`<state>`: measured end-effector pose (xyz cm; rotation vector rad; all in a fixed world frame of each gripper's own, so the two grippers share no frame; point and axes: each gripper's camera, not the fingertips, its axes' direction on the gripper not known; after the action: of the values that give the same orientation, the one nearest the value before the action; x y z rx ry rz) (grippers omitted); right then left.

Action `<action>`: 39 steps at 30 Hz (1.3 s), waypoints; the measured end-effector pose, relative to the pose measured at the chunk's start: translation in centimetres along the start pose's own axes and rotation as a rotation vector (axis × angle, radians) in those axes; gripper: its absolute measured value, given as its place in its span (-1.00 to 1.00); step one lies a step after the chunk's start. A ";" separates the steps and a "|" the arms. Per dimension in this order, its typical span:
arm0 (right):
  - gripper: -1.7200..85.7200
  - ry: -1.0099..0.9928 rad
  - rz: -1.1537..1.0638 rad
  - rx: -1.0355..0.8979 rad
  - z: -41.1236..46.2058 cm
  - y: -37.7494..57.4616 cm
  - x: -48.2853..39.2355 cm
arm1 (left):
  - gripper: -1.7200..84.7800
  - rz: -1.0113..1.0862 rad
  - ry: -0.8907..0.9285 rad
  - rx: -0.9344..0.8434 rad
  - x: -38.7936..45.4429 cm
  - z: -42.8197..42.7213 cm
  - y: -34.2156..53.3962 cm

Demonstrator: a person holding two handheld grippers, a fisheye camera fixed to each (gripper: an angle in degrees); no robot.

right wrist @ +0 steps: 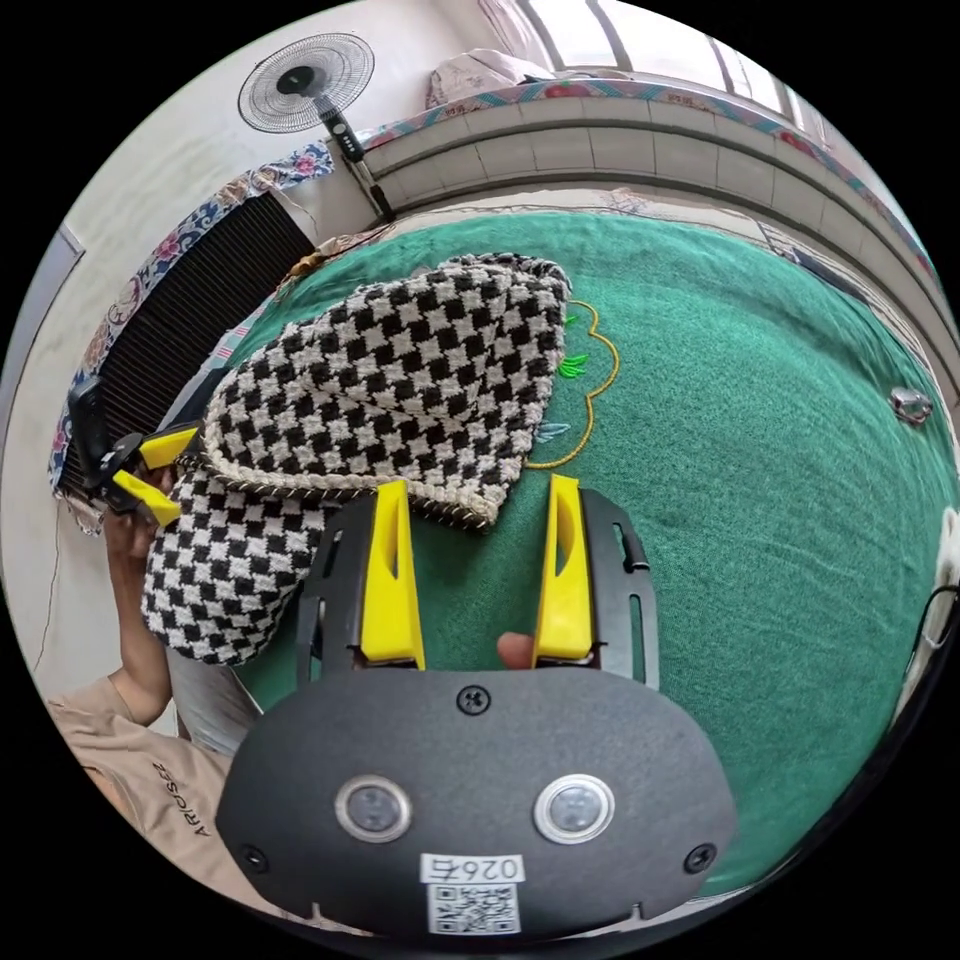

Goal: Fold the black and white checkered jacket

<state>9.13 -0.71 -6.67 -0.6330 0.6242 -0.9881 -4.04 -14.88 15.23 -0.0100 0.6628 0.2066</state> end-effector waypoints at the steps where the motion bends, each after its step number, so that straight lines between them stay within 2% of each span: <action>1: -0.66 0.031 -0.012 0.001 0.3 0.1 -0.8 | -0.68 -0.001 0.011 0.012 -0.2 -0.1 0.1; 4: -0.76 0.009 -0.037 0.000 0.9 0.4 -1.8 | -0.82 0.034 0.037 0.060 -0.2 -0.7 0.6; 7: -0.92 -0.038 -0.093 -0.065 1.6 -0.1 -2.5 | -0.85 0.068 0.018 0.047 0.0 -0.5 0.5; 10: -0.96 -0.069 -0.114 -0.131 0.9 -1.5 -3.1 | -0.86 0.090 0.045 0.053 -0.3 -0.6 0.8; 14: -0.97 -0.147 -0.150 -0.005 -5.0 -1.7 -3.4 | -0.87 0.117 0.086 0.062 -0.7 -1.6 1.6; 17: -0.98 -0.138 -0.191 0.110 -10.7 -1.4 -2.9 | -0.88 0.166 0.193 0.126 -0.9 -2.8 2.4; 20: -0.98 -0.047 -0.234 0.196 -15.3 -1.3 -2.3 | -0.88 0.243 0.389 0.241 -0.5 -3.2 2.3; 23: -0.98 0.031 -0.244 0.267 -18.1 -1.8 -2.1 | -0.86 0.175 0.584 0.375 1.4 0.3 0.4; 24: -0.98 0.143 -0.244 0.306 -18.6 -2.3 -2.0 | -0.85 0.151 0.636 0.351 3.3 3.2 -0.5; 25: -0.97 0.321 -0.214 0.314 -18.1 -3.0 -1.5 | -0.80 0.169 0.667 0.200 5.6 6.5 -1.7; 27: -0.95 0.496 -0.126 0.269 -16.2 -4.1 0.5 | -0.75 0.275 0.582 -0.038 8.6 10.1 -2.4; 29: -0.94 0.431 -0.039 0.200 -14.4 -3.9 3.0 | -0.76 0.355 0.432 -0.112 9.7 10.8 -1.6; 31: -0.96 0.285 0.063 0.252 -13.7 -1.1 5.6 | -0.78 0.399 0.344 -0.116 9.1 9.4 -0.7; 35: -0.94 0.139 0.096 0.315 -13.4 3.7 7.2 | -0.78 0.366 0.439 -0.081 7.0 7.9 -0.3; 38: -0.91 -0.150 0.033 0.270 -12.1 6.6 7.0 | -0.74 0.303 0.530 -0.034 5.5 8.1 0.1; 39: -0.89 -0.303 -0.012 0.259 -11.4 7.7 6.3 | -0.72 0.282 0.572 -0.028 4.8 8.2 0.2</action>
<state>7.71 -5.43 -20.97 -0.5418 0.2210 -0.9415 4.65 -13.12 18.79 -0.0019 1.2326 0.4947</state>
